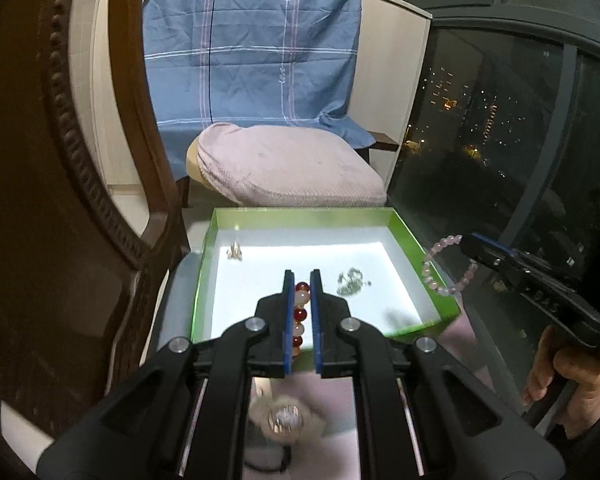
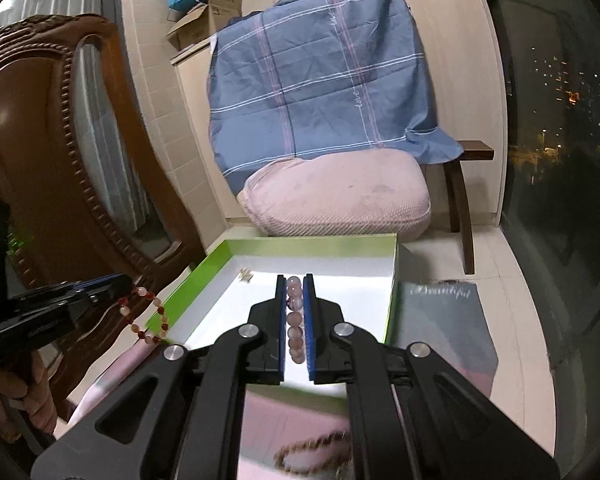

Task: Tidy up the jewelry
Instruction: 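Carry both bead bracelets up and over the green box, then open the right tool over the box, then open the left tool to drop bracelets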

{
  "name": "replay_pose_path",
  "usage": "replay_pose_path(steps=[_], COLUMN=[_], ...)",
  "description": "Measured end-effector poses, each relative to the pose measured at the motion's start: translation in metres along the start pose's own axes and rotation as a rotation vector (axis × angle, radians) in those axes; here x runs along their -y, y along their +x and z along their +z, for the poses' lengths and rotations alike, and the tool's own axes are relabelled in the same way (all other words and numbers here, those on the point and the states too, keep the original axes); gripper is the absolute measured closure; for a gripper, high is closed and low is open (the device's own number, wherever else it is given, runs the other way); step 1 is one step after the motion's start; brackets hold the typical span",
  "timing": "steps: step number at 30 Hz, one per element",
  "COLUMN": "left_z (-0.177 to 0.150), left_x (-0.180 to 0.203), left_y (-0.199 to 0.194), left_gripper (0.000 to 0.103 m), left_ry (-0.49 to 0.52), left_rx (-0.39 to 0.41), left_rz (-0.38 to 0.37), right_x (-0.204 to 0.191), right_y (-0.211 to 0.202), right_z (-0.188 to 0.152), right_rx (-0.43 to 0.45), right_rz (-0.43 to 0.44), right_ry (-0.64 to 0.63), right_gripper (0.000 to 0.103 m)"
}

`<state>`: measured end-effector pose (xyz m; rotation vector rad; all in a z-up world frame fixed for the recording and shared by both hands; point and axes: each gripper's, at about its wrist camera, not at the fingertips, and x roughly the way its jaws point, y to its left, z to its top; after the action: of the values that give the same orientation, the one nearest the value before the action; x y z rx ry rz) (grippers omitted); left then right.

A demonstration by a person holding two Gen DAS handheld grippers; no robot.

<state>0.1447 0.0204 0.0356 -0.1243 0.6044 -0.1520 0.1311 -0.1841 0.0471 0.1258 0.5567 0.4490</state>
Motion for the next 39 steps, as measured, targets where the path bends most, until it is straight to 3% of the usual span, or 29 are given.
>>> replay_pose_path(steps=[11,12,13,15,16,26,32,39], left_z=[-0.001,-0.002,-0.002,-0.004,-0.005,-0.009,0.002,0.027], left_x=[-0.003,-0.004,-0.006,-0.010,-0.012,-0.010,-0.003,0.013], left_y=[0.000,0.000,0.000,0.000,0.000,0.000,0.010,0.035], left_gripper=[0.095,0.095,0.095,0.095,0.095,0.095,0.095,0.095], left_ry=[-0.011,-0.011,-0.012,-0.015,-0.018,0.002,-0.012,0.030], left_rx=[0.003,0.003,-0.002,-0.009,-0.012,-0.033,-0.049,-0.083], left_rz=[-0.001,0.002,0.004,0.010,0.013,0.023,0.014,0.040], right_x=[0.018,0.019,0.020,0.022,0.023,0.040,0.072,0.078], right_y=[0.070,0.074,0.078,0.072,0.064,-0.018,-0.085,-0.092], right_z=[0.040,0.041,0.041,0.039,0.037,0.007,-0.021,-0.019], right_rx=[0.048,0.053,0.053,0.087,0.118,0.078,0.138,0.161], right_rz=[-0.069,-0.068,-0.084,-0.132,-0.141,-0.201,-0.228,-0.157], right_ry=[0.034,0.037,0.039,0.060,0.078,0.139,0.264,0.257], right_gripper=[0.094,0.078,0.046,0.026,0.022,0.018,0.015,0.015])
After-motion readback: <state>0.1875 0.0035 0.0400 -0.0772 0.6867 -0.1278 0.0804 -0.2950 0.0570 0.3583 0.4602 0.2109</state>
